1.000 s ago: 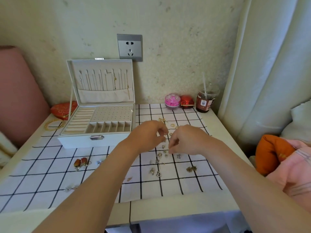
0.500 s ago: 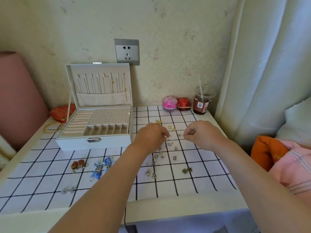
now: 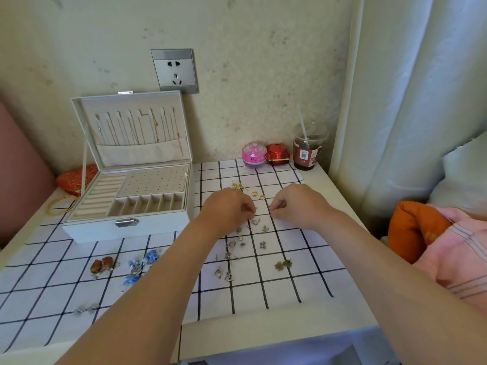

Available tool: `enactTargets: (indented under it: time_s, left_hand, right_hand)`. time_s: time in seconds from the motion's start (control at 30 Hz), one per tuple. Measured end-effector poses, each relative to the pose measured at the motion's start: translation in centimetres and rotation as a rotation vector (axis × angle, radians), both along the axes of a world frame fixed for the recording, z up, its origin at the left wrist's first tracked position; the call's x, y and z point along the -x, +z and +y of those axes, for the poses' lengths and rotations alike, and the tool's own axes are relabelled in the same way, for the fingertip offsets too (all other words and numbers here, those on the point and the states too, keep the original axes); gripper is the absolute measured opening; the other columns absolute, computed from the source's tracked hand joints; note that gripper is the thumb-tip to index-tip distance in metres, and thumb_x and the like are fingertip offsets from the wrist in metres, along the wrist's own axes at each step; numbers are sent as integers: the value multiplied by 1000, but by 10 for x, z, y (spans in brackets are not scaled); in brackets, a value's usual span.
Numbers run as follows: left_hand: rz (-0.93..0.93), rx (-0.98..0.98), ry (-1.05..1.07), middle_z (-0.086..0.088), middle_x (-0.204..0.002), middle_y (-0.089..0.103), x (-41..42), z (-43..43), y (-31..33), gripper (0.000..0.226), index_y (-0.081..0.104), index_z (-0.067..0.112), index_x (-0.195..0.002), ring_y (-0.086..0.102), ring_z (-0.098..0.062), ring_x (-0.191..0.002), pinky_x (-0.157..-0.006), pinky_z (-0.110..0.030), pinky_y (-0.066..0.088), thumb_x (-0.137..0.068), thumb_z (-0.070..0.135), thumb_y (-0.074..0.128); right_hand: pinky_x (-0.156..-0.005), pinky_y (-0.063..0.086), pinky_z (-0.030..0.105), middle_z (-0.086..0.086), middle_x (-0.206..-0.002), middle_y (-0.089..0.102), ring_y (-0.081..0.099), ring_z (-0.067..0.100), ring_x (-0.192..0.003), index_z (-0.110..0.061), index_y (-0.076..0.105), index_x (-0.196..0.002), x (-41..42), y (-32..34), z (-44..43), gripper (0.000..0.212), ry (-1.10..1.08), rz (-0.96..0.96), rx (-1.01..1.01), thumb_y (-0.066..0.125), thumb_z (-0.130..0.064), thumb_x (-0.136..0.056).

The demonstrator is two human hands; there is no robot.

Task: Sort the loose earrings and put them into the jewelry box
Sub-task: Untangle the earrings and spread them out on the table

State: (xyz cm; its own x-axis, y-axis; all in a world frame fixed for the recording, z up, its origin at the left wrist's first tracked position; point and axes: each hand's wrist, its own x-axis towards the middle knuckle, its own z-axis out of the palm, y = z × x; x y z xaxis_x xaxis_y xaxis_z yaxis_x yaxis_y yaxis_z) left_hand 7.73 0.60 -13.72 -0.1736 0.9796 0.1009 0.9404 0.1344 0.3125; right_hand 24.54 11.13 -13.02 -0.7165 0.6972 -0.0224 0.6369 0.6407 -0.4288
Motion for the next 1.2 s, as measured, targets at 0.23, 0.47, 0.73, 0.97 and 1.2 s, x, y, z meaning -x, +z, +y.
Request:
enactTargets:
  time_s: [0.23,0.47,0.73,0.97,1.2]
  left_hand:
    - [-461,-148,91,11,-80,72,-3,-1,12,4,71,28,-87,65,-5,-71,-68,-22,52,-85,27,74]
    - [-542,-112,109,8,-81,73,-15,-6,12,4,71,28,-87,68,-9,-77,-70,-27,57,-84,27,74]
    - [-193,52,-60,20,-88,68,-43,2,8,10,74,36,-92,56,3,-75,-77,-25,52,-86,30,70]
    - [-94,73,-4,15,-98,72,-57,12,2,13,74,33,-98,63,-9,-95,-86,-30,52,-88,28,67]
    - [-227,38,33,17,-92,69,-54,13,1,14,70,36,-96,63,-7,-88,-82,-33,56,-84,28,71]
  right_hand:
    - [-77,51,25,-16,-85,70,65,2,-85,-34,77,-93,6,6,-6,10,45,253,80,78,-31,-83]
    - [-81,55,30,-18,-79,69,65,2,-82,-28,79,-86,-11,17,-9,7,-23,135,119,81,-24,-80]
    - [-85,56,34,-14,-92,71,64,10,-91,-29,79,-94,-33,-3,-13,10,-108,21,63,74,-27,-86]
    - [-93,54,36,-10,-96,67,64,14,-100,-25,77,-110,-39,4,-4,23,-37,-40,96,74,-23,-87]
    - [-92,55,36,-9,-103,74,66,14,-99,-26,80,-99,-35,-2,-4,16,-55,32,125,73,-19,-86]
